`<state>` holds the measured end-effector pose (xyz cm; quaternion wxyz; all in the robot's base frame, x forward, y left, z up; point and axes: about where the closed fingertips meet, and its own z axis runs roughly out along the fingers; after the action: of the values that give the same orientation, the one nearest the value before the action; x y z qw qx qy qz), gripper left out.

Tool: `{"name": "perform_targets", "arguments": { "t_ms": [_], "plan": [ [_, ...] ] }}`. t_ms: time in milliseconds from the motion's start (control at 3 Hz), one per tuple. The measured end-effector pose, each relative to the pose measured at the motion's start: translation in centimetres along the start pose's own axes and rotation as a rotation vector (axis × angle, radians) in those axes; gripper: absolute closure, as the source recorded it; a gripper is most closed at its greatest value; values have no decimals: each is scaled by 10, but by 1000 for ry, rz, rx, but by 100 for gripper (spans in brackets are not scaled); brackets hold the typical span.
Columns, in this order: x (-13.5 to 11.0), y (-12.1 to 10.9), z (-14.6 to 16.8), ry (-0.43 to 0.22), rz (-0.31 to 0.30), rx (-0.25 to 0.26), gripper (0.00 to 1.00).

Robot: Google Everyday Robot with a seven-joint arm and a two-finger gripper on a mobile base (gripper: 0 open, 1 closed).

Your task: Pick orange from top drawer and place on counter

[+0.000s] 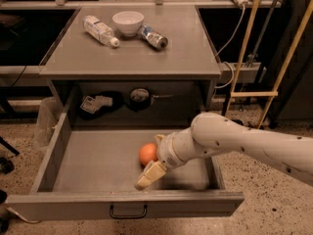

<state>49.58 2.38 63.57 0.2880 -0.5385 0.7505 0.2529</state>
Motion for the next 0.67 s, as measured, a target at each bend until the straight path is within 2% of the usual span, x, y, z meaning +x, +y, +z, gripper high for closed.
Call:
{"name": "perform_targets", "arguments": {
  "t_ms": [333,667],
  "plan": [
    [-8,-1,18,-25,44,-38,0],
    [-8,-1,18,-25,44,-38,0]
  ]
}}
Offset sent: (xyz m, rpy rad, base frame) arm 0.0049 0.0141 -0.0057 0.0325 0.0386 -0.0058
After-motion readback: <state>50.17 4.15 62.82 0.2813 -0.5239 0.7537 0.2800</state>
